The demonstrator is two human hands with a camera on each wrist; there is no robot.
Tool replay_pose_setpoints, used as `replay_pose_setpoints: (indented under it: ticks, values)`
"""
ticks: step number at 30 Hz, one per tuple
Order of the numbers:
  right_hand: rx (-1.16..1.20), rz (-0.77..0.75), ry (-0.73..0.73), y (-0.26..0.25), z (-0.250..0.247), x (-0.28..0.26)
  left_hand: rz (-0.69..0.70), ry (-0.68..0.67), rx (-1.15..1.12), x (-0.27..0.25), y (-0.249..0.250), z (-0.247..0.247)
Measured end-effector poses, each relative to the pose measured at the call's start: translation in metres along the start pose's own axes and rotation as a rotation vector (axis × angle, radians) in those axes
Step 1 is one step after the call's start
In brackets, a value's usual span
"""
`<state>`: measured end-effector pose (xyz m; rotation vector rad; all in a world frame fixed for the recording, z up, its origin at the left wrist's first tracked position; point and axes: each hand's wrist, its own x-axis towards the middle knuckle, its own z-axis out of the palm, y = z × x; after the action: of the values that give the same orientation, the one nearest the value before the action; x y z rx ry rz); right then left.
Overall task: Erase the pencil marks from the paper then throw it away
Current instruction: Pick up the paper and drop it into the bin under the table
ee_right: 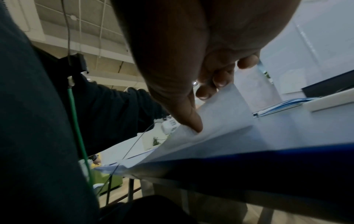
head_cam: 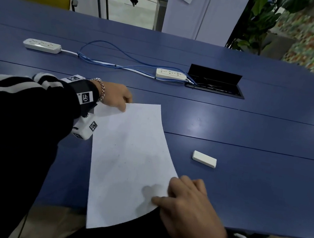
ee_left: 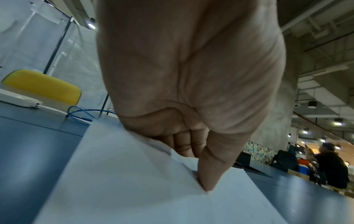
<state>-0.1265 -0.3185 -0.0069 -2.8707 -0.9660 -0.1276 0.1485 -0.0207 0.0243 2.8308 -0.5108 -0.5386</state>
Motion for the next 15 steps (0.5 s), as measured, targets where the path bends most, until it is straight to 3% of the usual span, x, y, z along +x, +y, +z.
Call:
replay_pose_setpoints:
  ticks: [6,10,15]
  values:
    - [0.059,0.258,0.011,0.038,-0.016,-0.020,-0.027,0.011,-0.243,-0.039,-0.011,-0.004]
    - [0.414,0.430,0.082,0.055,-0.029,-0.032,-0.063,0.030,-0.611,-0.069,-0.013,0.005]
    - [0.863,0.568,0.133,0.079,-0.027,-0.056,-0.083,-0.026,-0.859,-0.112,0.002,0.026]
